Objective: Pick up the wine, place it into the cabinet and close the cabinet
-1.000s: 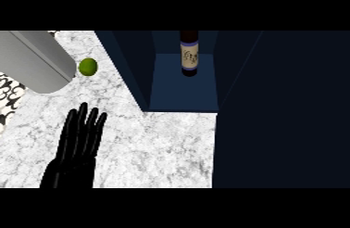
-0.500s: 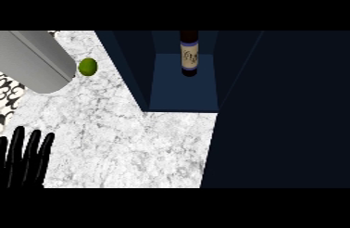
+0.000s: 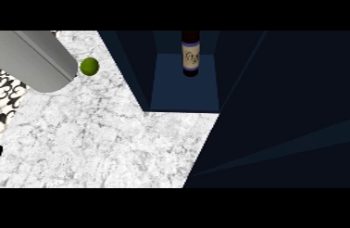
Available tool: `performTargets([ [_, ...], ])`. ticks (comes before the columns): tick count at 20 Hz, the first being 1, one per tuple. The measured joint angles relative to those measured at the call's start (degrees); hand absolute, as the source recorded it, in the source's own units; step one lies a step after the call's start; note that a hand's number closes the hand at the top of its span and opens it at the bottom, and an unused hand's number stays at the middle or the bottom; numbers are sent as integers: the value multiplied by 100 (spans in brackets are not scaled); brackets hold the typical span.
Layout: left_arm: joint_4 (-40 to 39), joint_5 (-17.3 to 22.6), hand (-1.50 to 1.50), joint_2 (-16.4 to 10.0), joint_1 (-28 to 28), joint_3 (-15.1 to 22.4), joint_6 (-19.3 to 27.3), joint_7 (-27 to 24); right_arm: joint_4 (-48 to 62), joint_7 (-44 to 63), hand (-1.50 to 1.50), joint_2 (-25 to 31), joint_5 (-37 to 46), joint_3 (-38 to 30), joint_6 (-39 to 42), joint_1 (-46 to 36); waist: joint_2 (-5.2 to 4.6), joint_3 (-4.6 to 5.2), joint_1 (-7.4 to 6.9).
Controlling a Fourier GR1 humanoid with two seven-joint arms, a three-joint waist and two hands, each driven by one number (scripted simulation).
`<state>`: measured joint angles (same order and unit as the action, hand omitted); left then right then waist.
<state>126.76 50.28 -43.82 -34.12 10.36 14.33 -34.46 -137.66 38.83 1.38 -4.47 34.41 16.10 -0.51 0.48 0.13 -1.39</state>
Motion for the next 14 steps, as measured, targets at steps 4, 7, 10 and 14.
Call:
performTargets([
  [4,56,239,-150,-128,-451,-545,-530,-35,355,5,150,-73,712,559,-668,-741,0,-1,-35],
  [7,-1,443,-150,-196,-671,-958,-964,-2,706,117,150,-104,923,778,-1242,-1468,-9,0,-47],
  [10,-181,605,-150,-209,-707,-1243,-1323,64,1304,111,150,-120,903,752,-1789,-2254,-25,-2,-48],
  [14,-178,731,-150,-194,-849,-1606,-1635,169,2137,109,150,-128,759,474,-2352,-3297,-33,-3,-75],
])
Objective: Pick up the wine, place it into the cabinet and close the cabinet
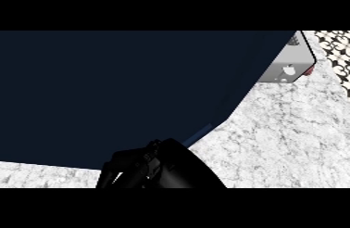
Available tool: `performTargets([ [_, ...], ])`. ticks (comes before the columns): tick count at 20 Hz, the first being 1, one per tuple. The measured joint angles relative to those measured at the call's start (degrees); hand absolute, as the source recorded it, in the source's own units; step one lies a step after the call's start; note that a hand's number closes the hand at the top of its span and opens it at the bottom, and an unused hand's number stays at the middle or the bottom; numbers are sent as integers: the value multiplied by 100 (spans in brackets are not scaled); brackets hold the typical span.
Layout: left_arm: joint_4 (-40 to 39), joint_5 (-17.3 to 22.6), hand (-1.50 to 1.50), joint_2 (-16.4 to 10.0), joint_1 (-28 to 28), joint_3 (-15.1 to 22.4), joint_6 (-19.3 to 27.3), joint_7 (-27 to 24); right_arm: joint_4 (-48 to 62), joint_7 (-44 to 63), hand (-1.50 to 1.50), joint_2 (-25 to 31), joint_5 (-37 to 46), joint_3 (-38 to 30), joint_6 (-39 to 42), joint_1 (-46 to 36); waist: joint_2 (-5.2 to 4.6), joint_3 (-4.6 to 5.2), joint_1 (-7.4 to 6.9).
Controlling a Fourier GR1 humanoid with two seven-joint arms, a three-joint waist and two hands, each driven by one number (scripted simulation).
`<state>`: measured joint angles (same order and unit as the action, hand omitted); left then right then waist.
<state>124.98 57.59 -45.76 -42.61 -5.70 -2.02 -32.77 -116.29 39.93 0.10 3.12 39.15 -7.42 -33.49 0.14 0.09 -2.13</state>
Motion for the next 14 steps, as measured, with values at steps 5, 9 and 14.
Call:
performTargets([
  [5,5,118,-150,99,-131,-358,-320,182,1071,-250,150,-6,-241,-412,-375,-972,-9,-4,7],
  [9,-29,169,-150,175,-104,-541,-465,414,1891,-625,150,-9,-334,-852,-247,-1449,-18,-7,44],
  [14,14,74,-150,253,194,-397,-376,801,2901,-1161,150,0,-313,-1375,-57,-1921,-32,-8,97],
])
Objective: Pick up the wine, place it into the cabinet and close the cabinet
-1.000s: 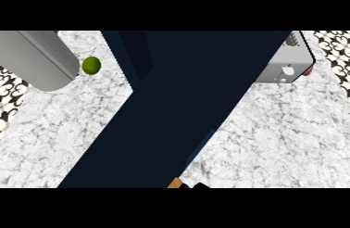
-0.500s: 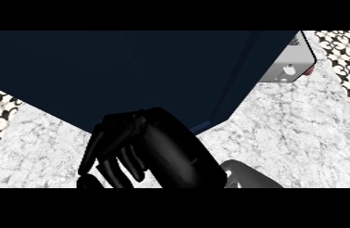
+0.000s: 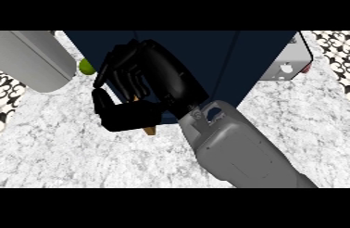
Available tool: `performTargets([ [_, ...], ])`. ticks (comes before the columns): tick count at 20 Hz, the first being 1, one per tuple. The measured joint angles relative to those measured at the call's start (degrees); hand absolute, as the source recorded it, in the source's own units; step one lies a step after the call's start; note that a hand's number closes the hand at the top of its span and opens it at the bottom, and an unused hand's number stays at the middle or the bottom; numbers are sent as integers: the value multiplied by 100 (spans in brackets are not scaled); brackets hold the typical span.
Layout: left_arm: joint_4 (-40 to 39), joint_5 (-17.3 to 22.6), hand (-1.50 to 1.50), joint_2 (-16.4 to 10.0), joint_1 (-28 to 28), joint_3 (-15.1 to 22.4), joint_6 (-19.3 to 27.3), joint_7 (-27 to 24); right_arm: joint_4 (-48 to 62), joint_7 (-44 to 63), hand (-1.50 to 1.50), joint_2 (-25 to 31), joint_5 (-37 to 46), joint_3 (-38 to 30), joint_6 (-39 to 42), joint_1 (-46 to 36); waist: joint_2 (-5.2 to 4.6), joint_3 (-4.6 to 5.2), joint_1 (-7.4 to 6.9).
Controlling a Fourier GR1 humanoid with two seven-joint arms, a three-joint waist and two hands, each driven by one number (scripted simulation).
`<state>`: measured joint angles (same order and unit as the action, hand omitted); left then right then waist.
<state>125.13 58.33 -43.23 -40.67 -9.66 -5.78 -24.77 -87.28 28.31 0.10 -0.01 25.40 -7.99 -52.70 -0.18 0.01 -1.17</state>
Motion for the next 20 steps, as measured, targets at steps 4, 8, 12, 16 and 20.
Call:
performTargets([
  [4,63,-219,-150,146,331,321,249,277,688,-618,150,113,-112,-442,365,-151,8,8,23],
  [8,77,-455,-150,302,727,659,510,522,1099,-1066,150,89,-239,-626,710,-263,67,20,27],
  [12,13,-719,-150,464,1049,971,788,634,1356,-1483,150,120,-273,-692,945,-312,110,54,9],
  [16,-75,-936,-150,626,1318,1232,1002,682,1582,-1779,150,171,-281,-741,1112,-399,128,75,-15],
  [20,-219,-1061,-150,745,1570,1410,1167,756,1762,-1977,150,208,-283,-763,1264,-495,136,98,-17],
])
